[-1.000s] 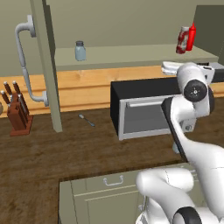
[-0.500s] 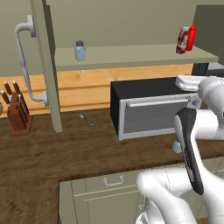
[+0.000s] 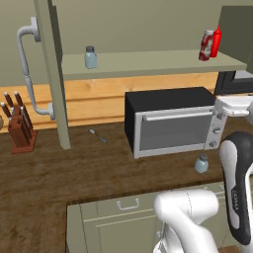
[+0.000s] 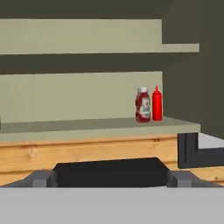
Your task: Put the shaker and condiment bottle from the counter next to their counterparts in the cabinet.
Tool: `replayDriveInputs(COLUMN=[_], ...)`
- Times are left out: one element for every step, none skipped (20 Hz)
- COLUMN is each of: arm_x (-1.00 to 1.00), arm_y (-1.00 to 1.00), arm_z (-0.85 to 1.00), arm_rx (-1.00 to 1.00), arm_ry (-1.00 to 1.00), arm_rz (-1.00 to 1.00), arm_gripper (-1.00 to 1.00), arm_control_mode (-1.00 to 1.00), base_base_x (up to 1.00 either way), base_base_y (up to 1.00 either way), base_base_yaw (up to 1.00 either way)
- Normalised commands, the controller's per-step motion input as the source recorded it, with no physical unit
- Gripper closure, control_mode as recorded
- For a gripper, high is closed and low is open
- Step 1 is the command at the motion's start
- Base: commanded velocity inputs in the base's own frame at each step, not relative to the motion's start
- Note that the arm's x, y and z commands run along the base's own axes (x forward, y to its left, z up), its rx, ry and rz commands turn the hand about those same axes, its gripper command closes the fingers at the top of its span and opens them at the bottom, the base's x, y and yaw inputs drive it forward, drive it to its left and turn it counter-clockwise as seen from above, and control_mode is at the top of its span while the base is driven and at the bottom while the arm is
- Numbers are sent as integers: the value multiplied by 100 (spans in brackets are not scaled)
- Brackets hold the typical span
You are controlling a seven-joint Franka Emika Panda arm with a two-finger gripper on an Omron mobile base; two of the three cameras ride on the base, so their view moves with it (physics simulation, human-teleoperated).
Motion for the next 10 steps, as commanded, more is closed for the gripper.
replayDriveInputs(arm_x=[-55, -49, -45, -38, -40, -35, -36, -31, -30, -24], arm_y=[0, 0, 0, 0, -1, -3, -6, -2, -4, -4], arm_z=[-16, -18, -25, -26, -20, -21, -27, -29, -39, -40], arm_rx=[0, 0, 0, 0, 0, 0, 0, 0, 0, 0], arm_ry=[0, 0, 0, 0, 0, 0, 0, 0, 0, 0], arm_rz=[9, 12, 12, 14, 15, 17, 17, 17, 18, 19], arm_gripper=[-100, -100, -100, -100, -100, -100, -100, -100, -100, -100], arm_control_mode=[-100, -100, -100, -100, -100, -100, -100, -100, -100, -100], base_base_x=[0, 0, 0, 0, 0, 0, 0, 0, 0, 0], base_base_y=[0, 0, 0, 0, 0, 0, 0, 0, 0, 0], base_base_yaw=[0, 0, 0, 0, 0, 0, 0, 0, 0, 0])
